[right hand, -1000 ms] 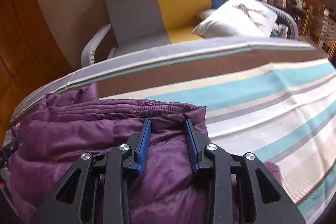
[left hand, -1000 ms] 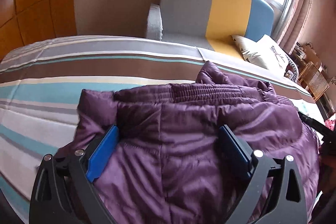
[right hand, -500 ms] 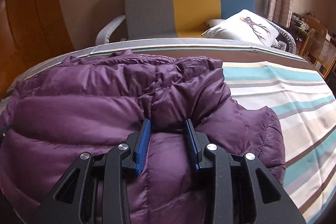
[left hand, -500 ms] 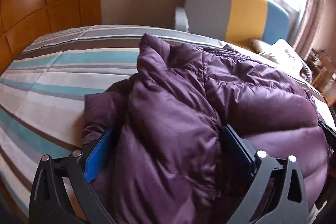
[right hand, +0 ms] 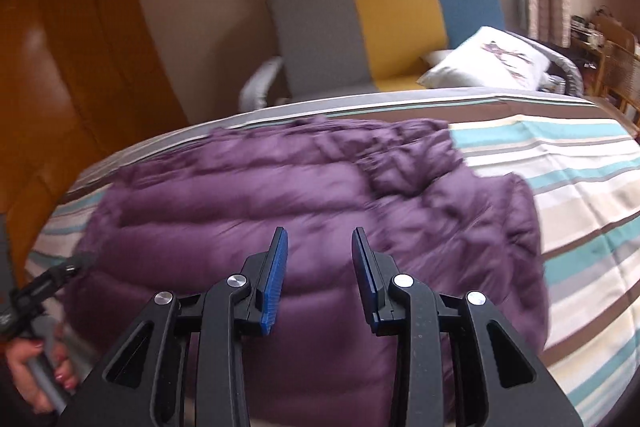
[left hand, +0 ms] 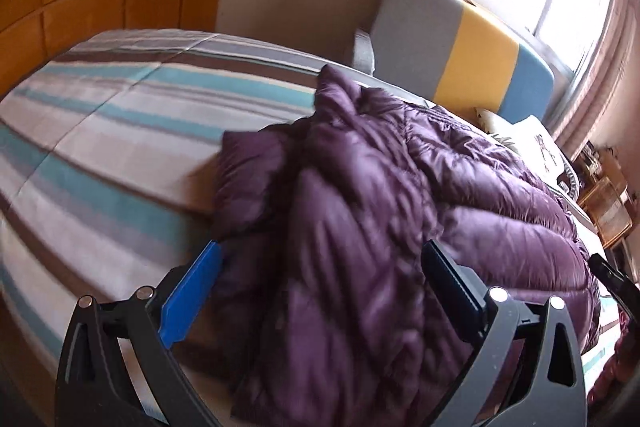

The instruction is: Fold large clothes

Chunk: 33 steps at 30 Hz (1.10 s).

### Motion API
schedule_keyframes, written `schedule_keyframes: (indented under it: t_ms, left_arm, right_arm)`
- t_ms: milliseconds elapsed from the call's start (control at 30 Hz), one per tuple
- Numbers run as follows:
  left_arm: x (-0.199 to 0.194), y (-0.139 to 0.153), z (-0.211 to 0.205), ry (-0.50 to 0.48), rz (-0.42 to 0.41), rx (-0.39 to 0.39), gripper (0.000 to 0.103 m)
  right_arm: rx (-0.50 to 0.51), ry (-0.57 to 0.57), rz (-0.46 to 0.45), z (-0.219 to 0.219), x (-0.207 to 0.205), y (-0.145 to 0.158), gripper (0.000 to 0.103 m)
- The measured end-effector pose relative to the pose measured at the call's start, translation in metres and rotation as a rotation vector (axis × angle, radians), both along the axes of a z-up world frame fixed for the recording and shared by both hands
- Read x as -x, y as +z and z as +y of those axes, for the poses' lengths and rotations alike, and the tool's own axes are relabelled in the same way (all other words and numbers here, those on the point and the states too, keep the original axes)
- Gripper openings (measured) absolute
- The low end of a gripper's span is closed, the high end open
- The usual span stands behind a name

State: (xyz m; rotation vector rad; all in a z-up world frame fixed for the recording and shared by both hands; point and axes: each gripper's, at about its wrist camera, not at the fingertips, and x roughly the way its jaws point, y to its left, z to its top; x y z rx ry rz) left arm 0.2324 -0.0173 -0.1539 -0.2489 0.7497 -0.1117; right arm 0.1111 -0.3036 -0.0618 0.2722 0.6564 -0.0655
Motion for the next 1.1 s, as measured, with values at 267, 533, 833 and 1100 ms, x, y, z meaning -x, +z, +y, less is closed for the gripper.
schedule_keyframes:
  t_ms: [267,533,833,1100]
  left_arm:
    - [0.016,-0.017,0.014,0.005,0.054,0.077,0.096]
    - [0.023,-0.018,0.012,-0.009,0.059,0.140,0.093]
    - [0.014,-0.011,0.010,0.035,0.080,0.166,0.079]
    - [0.010,-0.017,0.006,0.053,0.081,0.136,0.079]
  right_arm:
    - [0.068,0.059,0.071,0.036,-0.005,-0.026,0.033]
    - [0.010,0.079,0.014,0.050,0.020,-0.002,0.033]
    - [0.002,0.128,0.038,0.069,0.019,-0.001,0.006]
    - [-0.001,0.107,0.089,0.068,0.008,-0.015,0.000]
